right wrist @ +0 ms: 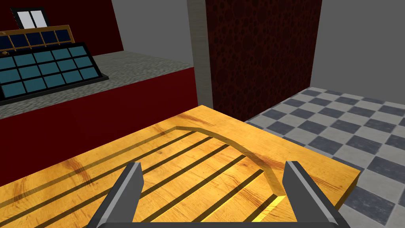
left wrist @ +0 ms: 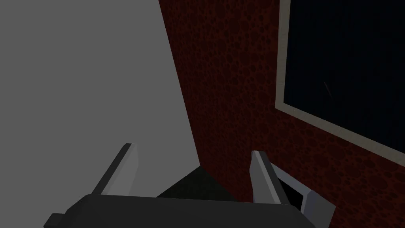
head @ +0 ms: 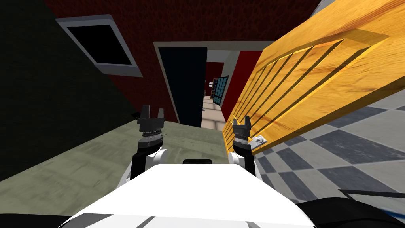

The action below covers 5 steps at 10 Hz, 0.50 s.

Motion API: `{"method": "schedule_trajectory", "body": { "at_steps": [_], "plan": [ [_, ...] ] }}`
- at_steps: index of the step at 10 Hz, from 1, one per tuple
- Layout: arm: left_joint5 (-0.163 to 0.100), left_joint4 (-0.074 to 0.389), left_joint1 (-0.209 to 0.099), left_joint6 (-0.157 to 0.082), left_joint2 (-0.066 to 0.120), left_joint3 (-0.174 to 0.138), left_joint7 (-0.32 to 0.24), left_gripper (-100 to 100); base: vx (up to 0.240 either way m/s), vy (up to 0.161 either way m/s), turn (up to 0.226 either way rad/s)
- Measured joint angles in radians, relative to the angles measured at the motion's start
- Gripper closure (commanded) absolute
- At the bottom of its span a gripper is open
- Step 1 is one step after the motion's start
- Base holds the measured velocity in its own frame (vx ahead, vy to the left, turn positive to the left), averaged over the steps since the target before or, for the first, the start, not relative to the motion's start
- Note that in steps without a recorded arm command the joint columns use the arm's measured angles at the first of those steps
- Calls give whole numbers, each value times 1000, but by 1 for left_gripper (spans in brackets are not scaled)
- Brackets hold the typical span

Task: Pull the door open

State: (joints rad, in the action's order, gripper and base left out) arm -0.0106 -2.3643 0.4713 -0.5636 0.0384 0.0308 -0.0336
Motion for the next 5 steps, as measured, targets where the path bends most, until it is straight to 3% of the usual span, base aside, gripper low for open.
{"method": "schedule_trajectory", "body": {
  "at_steps": [5],
  "plan": [
    [-3, 81, -31, 20, 18, -5, -5, -100, 113, -22, -39]
  ]
}}
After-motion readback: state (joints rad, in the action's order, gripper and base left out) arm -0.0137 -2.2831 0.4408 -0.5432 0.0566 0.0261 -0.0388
